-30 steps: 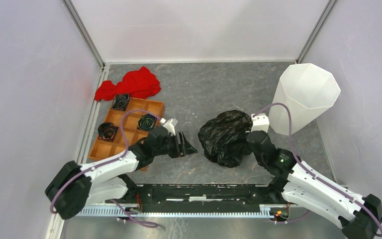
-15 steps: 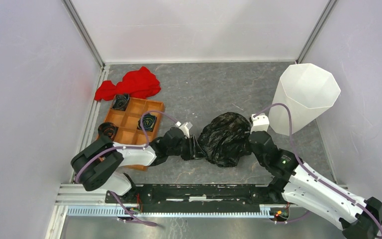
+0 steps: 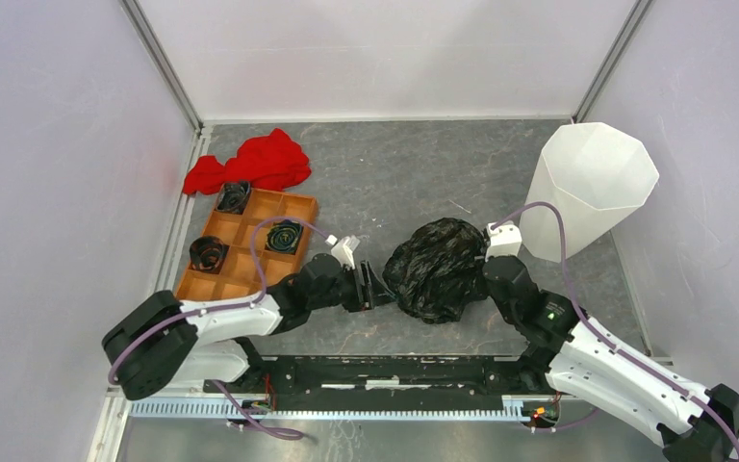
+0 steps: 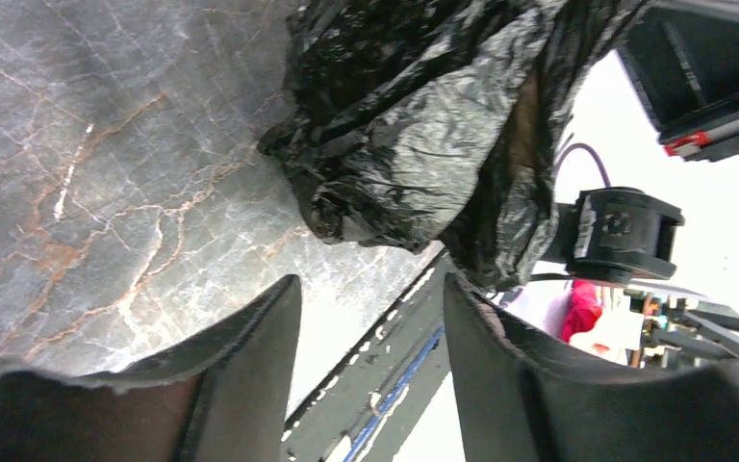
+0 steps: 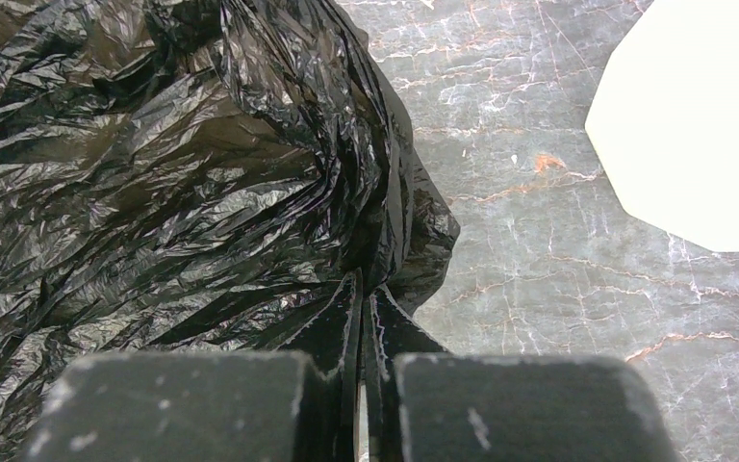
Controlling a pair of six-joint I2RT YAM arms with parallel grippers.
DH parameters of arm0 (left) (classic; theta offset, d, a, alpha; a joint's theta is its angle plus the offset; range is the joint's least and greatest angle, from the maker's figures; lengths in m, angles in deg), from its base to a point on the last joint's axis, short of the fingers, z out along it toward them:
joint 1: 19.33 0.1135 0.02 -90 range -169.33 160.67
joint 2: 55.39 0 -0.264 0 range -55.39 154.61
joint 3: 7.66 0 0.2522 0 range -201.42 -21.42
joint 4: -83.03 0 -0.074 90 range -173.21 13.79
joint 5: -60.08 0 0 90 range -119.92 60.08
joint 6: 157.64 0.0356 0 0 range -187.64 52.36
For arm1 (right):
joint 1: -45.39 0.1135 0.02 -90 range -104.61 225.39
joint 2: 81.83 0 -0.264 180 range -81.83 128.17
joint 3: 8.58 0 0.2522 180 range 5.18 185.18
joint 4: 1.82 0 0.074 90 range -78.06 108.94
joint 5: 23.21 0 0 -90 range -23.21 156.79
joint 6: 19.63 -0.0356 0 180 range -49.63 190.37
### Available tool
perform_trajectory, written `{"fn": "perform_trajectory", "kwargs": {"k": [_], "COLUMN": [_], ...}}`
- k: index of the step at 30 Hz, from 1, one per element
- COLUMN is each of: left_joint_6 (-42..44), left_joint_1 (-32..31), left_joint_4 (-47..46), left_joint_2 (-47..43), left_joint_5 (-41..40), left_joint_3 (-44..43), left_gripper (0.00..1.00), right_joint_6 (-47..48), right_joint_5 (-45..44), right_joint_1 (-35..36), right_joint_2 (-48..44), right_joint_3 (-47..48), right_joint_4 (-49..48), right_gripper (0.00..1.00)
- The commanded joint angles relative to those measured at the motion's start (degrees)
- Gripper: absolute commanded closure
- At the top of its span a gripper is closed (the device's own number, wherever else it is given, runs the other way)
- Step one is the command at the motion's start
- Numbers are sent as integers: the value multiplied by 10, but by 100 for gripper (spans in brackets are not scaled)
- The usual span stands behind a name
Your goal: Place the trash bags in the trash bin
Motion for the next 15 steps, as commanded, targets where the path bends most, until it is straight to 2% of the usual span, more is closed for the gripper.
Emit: {"fn": "perform_trajectory", "kwargs": {"k": [1,7,11,15], "left_joint_6": [-27,-30,-36,-42], "left_joint_1": [-4,-23,-37,-38], "left_joint_4": [19,6,-33,-81], "left_joint_2": [-33,40,93,132], "left_joint_5": [-31,-21,-21,-5], "left_joint_3": [11,-12,-23,-36], "left_gripper": [42,68,72,66], "right_joint_6": [9,7,7,6], "right_joint_5": [5,11,11,13], "right_joint_1": [-2,-1,-2,-2], "right_joint_2": [-6,-13,-18,-26], "right_joint_3": [-7,-8,-5,-2], "right_joint_4": [-21,-24,-18,-15], "right_gripper": [100,100,100,100]}}
